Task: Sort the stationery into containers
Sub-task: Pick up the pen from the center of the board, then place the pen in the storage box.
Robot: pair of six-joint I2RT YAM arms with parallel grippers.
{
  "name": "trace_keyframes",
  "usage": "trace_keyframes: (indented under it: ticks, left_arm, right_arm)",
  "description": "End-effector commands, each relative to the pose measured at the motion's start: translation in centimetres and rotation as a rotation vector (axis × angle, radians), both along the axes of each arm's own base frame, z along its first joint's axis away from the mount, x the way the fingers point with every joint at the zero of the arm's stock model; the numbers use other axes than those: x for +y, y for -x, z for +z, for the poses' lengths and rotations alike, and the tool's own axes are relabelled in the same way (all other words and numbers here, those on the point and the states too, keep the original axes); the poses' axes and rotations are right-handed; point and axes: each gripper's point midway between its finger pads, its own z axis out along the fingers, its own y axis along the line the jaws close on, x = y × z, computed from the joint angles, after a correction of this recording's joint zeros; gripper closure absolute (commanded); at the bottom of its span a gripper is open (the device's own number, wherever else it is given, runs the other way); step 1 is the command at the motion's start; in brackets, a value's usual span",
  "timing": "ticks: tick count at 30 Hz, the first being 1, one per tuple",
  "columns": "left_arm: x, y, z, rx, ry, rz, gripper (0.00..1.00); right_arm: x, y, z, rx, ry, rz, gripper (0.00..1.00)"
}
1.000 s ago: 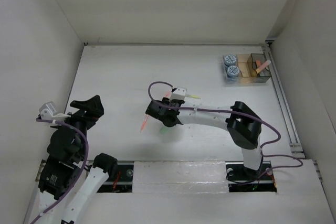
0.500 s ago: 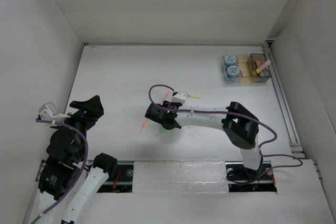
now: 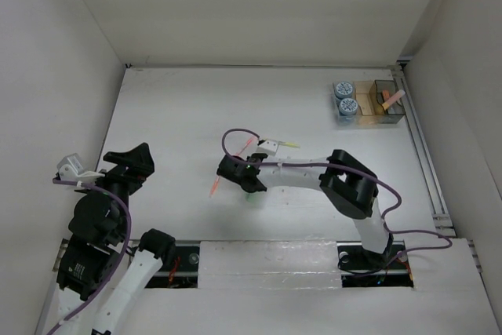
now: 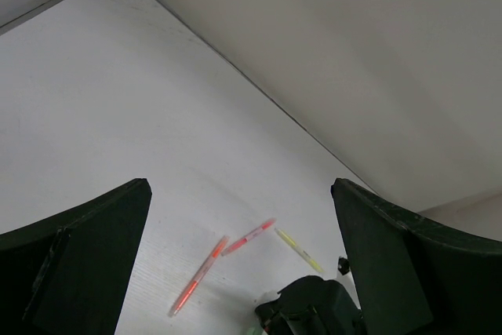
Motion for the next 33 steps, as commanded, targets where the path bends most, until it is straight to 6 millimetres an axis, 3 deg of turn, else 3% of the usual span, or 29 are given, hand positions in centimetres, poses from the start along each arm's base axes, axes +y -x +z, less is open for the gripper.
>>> trace_keyframes:
  ticks: [1, 2, 6, 9, 12, 15, 16, 19, 20, 21, 22, 23, 26, 27, 29, 30, 33]
  left_arm:
    - [0.0, 0.1, 1.1, -0.04, 0.012, -0.006, 0.0]
    - [0.0, 0.1, 1.1, -0.04, 0.012, -0.006, 0.0]
    - [0.0, 0.1, 1.1, -0.04, 0.012, -0.006, 0.0]
    - [0.0, 0.1, 1.1, -0.04, 0.012, -0.006, 0.0]
    - [0.0, 0.1, 1.1, -0.04, 0.012, -0.006, 0.0]
    - [-0.1, -0.1, 1.0, -0.032, 0.008, -0.006, 0.0]
    - [-0.1, -0.1, 1.0, -0.032, 0.008, -0.006, 0.0]
    - [-0.1, -0.1, 1.0, -0.032, 0.008, -0.006, 0.0]
    - [-0.1, -0.1, 1.0, -0.032, 0.008, -0.006, 0.0]
    - [-0.1, -0.1, 1.0, -0.032, 0.008, -0.006, 0.0]
    - [0.0, 0.1, 1.1, -0.04, 0.012, -0.006, 0.0]
    - [0.0, 0.1, 1.1, -0.04, 0.012, -0.006, 0.0]
    - [0.0, 0.1, 1.1, -0.04, 0.012, -0.006, 0.0]
    - [0.0, 0.1, 1.1, -0.04, 0.012, -0.006, 0.0]
    - [0.0, 0.1, 1.1, -0.04, 0.012, -0.006, 0.0]
    - [0.0, 0.1, 1.1, -0.04, 0.012, -0.006, 0.0]
    - [0.0, 0.1, 1.1, -0.04, 0.012, -0.006, 0.0]
  right_arm:
    - [0.0, -0.2, -1.4, 0.032, -0.039, -0.026, 0.89]
    - [-0.2, 0.0, -1.8, 0.044, -0.035, -0.025, 1.0]
    - [-0.9, -0.9, -1.0, 0.041, -0.057, -0.039, 1.0]
    - [-1.5, -1.8, 1.6, -0.025, -0.08, -0.014, 1.0]
    - [-3.7, -4.7, 5.1, -0.147, -0.081, -0.014, 1.0]
    - [-7.7, -8.5, 8.5, -0.228, -0.065, -0.048, 1.0]
    - [-10.6, -10.5, 8.9, -0.236, -0.057, -0.104, 1.0]
    - [-15.4, -13.2, 10.8, -0.251, -0.01, -0.137, 1.0]
    - [-18.3, -14.6, 10.9, -0.251, 0.007, -0.188, 1.0]
    - [-19.6, -15.6, 12.2, -0.277, 0.005, -0.21, 1.0]
    - [-20.8, -16.2, 12.6, -0.273, 0.024, -0.211, 1.0]
    - [-23.5, -16.9, 13.4, -0.279, 0.039, -0.26, 1.0]
    - [-26.7, -18.6, 15.3, -0.299, 0.066, -0.282, 1.0]
    - [-29.5, -18.7, 15.0, -0.27, 0.089, -0.34, 1.0]
    - [-32.1, -19.6, 15.6, -0.26, 0.101, -0.401, 1.0]
    - [-34.5, -19.8, 15.6, -0.248, 0.105, -0.452, 1.0]
    - [-37.5, -20.2, 15.7, -0.241, 0.087, -0.499, 1.0]
